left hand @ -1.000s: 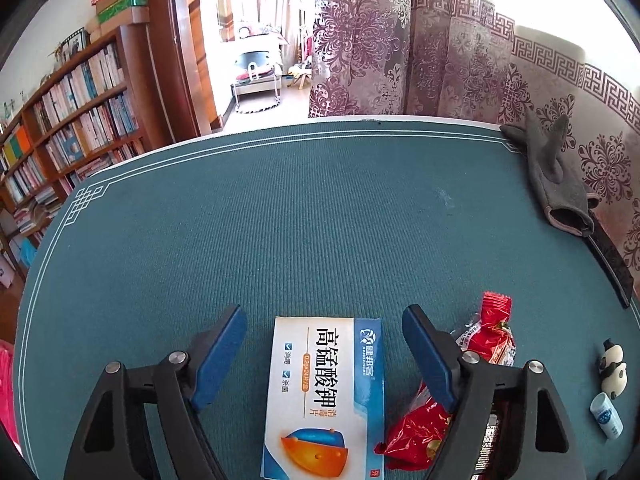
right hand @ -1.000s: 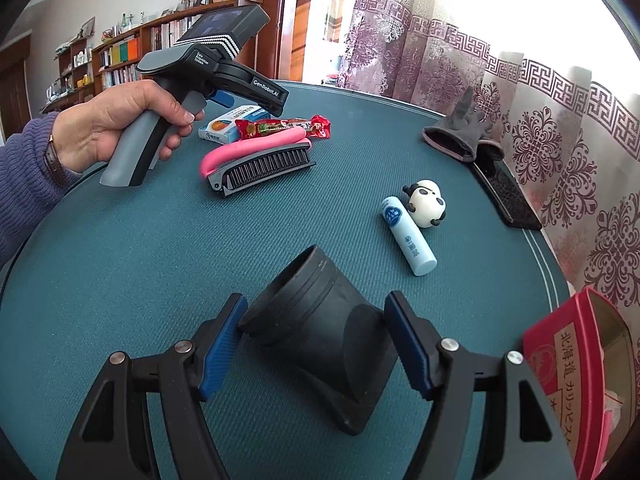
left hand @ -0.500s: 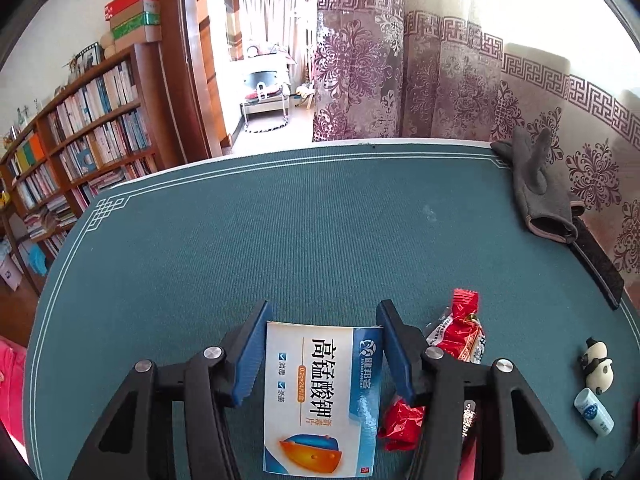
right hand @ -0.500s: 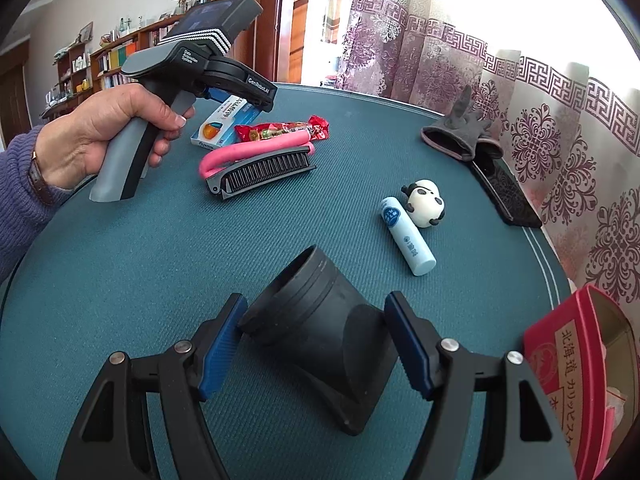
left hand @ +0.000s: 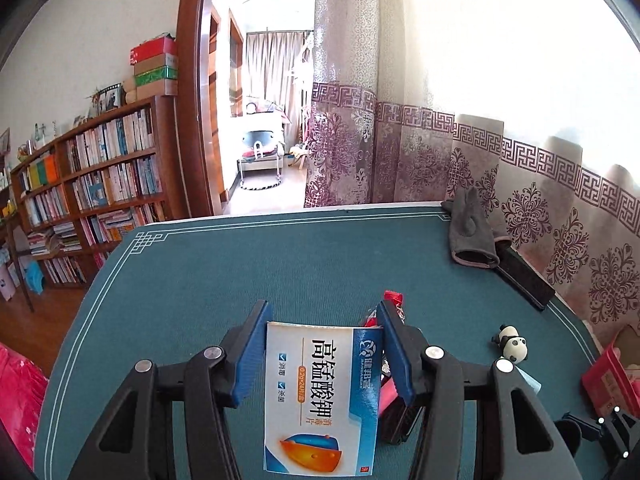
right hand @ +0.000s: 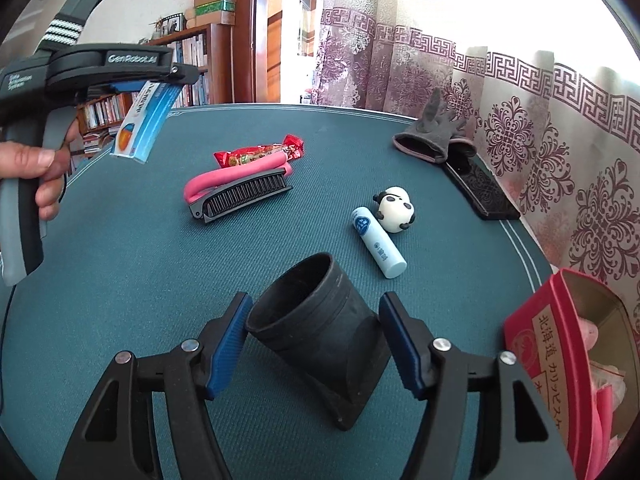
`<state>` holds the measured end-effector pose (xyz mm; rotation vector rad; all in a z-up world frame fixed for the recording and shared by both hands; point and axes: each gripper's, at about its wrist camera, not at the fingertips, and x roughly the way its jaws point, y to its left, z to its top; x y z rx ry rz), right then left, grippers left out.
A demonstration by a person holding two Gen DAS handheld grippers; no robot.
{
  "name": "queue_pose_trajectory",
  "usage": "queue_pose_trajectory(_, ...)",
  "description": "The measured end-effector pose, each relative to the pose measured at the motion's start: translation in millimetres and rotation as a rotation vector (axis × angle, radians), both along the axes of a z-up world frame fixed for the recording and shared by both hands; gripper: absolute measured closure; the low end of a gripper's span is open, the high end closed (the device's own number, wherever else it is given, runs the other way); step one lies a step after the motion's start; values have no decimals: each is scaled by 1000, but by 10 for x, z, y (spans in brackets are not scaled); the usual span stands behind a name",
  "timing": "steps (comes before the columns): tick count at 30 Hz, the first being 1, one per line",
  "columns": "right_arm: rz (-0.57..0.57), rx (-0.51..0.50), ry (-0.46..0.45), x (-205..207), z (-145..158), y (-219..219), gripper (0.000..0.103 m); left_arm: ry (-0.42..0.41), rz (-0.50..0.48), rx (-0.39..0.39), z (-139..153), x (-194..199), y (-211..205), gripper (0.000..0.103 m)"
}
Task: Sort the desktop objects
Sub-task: 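Carry box and nozzle into the red tin and open the left tool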
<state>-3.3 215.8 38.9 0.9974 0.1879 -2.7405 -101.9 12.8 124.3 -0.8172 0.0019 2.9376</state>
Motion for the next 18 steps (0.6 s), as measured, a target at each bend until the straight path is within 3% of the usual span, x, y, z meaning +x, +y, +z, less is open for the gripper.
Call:
queue_pose_trajectory(6,-45,-27,41,269,161,111,45,39,-24,8,128,471,-45,47)
queue_pose_trajectory(13,-107,-68,116,645,421,333,47,75,-144,7,304,862,316,47)
queue_pose_trajectory(18,-168,-124,171,919,626,652,47,55,-257,11,315,1032,717,47)
